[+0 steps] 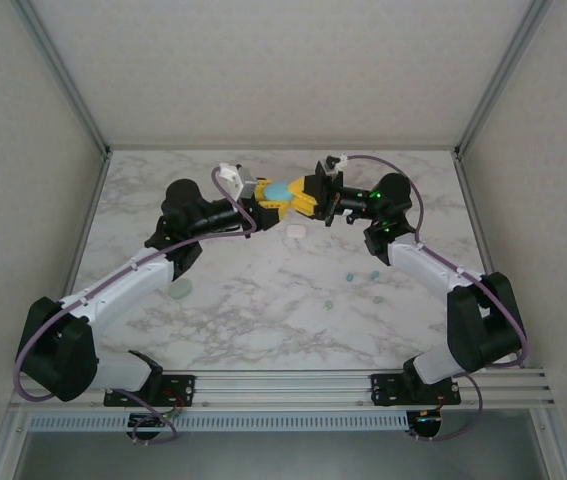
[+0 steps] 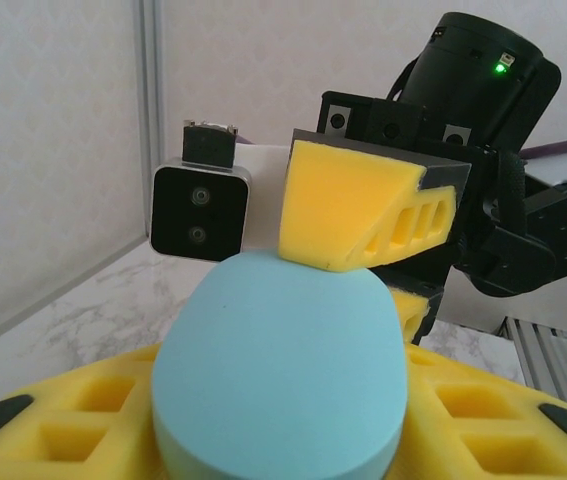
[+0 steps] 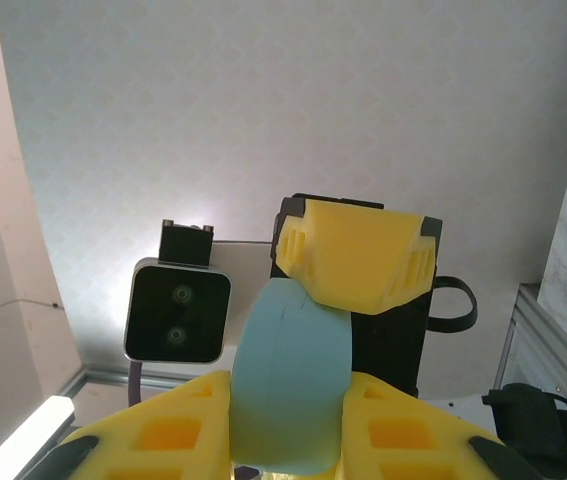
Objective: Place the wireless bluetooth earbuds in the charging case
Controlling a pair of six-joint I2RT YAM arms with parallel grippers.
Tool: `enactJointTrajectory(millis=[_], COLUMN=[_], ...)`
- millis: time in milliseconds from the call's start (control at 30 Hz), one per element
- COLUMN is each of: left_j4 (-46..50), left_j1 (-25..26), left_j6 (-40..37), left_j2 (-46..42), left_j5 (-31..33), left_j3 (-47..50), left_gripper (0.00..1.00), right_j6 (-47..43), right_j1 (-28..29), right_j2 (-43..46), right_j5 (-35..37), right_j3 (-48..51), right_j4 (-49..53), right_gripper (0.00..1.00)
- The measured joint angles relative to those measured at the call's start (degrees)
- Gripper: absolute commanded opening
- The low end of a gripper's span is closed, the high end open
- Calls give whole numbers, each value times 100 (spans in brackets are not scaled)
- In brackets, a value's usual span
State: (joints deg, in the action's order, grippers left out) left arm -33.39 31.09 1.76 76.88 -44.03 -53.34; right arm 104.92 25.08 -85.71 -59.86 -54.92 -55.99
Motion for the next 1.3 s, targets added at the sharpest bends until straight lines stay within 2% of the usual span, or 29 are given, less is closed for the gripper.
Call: enactJointTrajectory(millis=[133, 233, 267, 333, 533, 767, 833, 967, 1100, 1300], left_j4=[-31, 39, 120, 518, 2131, 2470, 2535, 2621, 2612, 2225], left_j1=[0, 9, 11, 31, 264, 299, 299, 299, 295, 282], left_j6=[7, -2, -42, -251, -1272, -1547, -1556, -1556, -1547, -1333], left_j2=[0, 0, 0, 0, -2, -48, -48, -48, -48, -48], left_j5=[22, 39, 63, 61, -15, -96, -116, -160, -199, -149], left_j3=[0, 0, -2, -92, -704, -807, -807, -817, -844, -787], left_gripper=[34, 33, 32, 30, 27, 28, 28, 29, 35, 44], right_j6=[96, 46, -63, -592, -2822, -3829, -3956, -4054, -3991, -3036], right_j1=[0, 7, 11, 26, 22, 31, 31, 35, 11, -20], right_j2=[-15, -15, -2, 129, 634, 737, 737, 737, 737, 743], right_j5=[35, 111, 138, 188, 273, -20, -98, -273, -328, -310], right_j3=[33, 105, 111, 105, -627, -916, -916, -916, -909, -538], right_j4=[-140, -131, -26, 658, 3722, 4937, 5056, 5110, 5058, 3731], right_gripper=[26, 34, 40, 49, 50, 50, 45, 42, 26, 16])
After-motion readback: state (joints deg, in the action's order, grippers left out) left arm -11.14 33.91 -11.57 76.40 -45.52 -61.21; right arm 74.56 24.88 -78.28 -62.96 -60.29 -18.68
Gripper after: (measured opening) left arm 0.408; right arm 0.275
